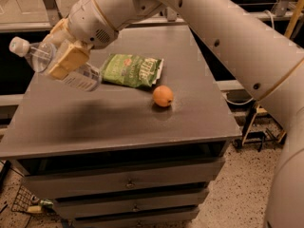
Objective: Place blue plastic bottle upright
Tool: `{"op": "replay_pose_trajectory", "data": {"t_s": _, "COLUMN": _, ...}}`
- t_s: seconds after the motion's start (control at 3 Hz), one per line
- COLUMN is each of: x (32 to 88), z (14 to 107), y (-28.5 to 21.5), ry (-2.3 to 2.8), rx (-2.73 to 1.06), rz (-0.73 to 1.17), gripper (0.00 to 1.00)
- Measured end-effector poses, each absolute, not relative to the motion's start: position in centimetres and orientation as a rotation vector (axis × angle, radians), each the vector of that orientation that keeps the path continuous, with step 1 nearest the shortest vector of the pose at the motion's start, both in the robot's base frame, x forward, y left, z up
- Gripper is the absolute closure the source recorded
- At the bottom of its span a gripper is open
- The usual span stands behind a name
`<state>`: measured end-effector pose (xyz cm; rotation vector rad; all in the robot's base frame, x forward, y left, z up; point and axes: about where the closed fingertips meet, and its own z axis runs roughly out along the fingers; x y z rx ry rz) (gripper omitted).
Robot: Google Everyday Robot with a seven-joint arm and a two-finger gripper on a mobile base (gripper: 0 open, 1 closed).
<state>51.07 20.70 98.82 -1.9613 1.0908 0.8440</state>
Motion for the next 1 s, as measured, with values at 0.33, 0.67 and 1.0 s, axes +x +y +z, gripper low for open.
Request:
{"op": "replay_pose_trajectory", "data": {"t_s": 0.33, "x": 51.01, "z": 98.87, "y": 20.77, "ry": 1.076, "rx": -1.966, "rz": 0.839, "gripper": 1.00}}
{"op": "replay_pose_trajectory", "data": {"t_s": 0.67, "x": 50.86, "z": 99.07, "y": 20.74, "ry": 1.083, "rx": -1.895, "rz": 0.872, "gripper": 1.00}}
{"op": "replay_pose_trajectory", "data": {"t_s": 1.0, "x": 50.62, "z": 99.43, "y": 20.76, "ry": 1.079, "rx": -1.759, "rz": 0.944, "gripper": 1.00}}
